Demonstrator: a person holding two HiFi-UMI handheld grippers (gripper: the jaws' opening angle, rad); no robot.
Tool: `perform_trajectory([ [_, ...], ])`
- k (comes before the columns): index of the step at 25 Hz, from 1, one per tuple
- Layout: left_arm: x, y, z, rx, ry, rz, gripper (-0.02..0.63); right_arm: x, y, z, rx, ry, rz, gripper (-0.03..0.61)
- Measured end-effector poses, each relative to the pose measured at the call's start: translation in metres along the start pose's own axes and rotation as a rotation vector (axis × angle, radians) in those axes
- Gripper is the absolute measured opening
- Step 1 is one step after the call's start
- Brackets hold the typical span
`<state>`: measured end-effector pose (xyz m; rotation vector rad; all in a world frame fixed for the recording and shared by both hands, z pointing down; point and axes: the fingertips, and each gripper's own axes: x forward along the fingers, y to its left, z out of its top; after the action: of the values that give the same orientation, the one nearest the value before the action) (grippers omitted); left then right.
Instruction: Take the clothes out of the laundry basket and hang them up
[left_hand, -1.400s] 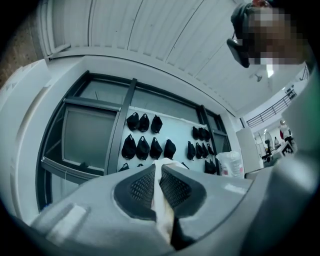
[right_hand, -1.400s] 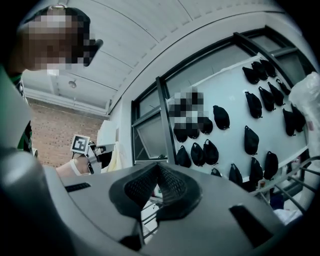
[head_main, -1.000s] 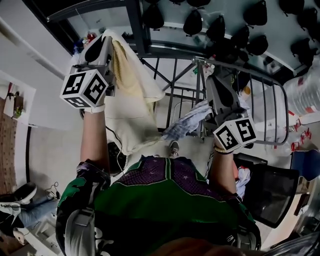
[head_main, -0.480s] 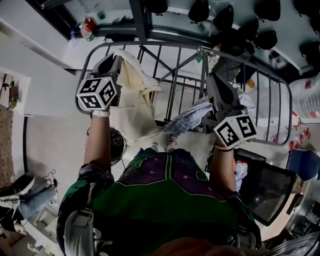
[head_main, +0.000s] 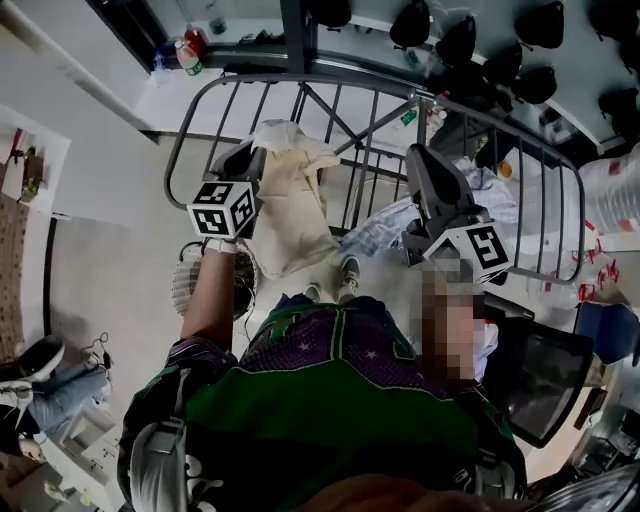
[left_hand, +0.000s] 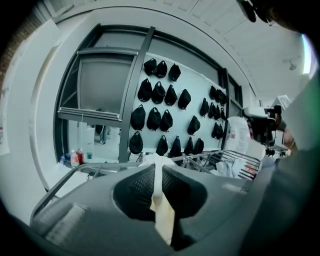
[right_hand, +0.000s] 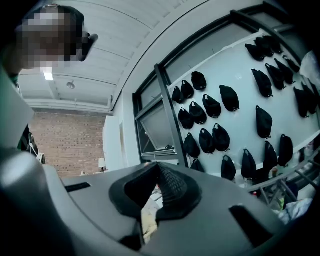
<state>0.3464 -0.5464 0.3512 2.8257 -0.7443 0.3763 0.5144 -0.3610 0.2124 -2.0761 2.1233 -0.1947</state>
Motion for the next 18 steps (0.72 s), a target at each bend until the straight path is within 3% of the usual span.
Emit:
perform_trajectory([
  [3,-0.018,-0.007,-0.015,0.022,0.040,-0.030,0.038,-0.011,0.018,-0.002,0.001,-0.003,-0.004,0.002],
  [6,-0.036,-0.017,-0.024,0.072,0.064,-0.069,0.141,-0.025,0.036,-0.006,0.001,-0.007,-0.011,0.002],
  [8,-0.047,-0.021,-0.027,0.094,0.069,-0.078,0.171,-0.032,0.046,-0.008,0.002,-0.008,-0.016,0.002],
  [18,-0.099,-0.037,-0.025,0.074,0.001,-0.066,0.172,-0.065,0.082,-0.005,-0.029,-0.006,0.009,0.003],
])
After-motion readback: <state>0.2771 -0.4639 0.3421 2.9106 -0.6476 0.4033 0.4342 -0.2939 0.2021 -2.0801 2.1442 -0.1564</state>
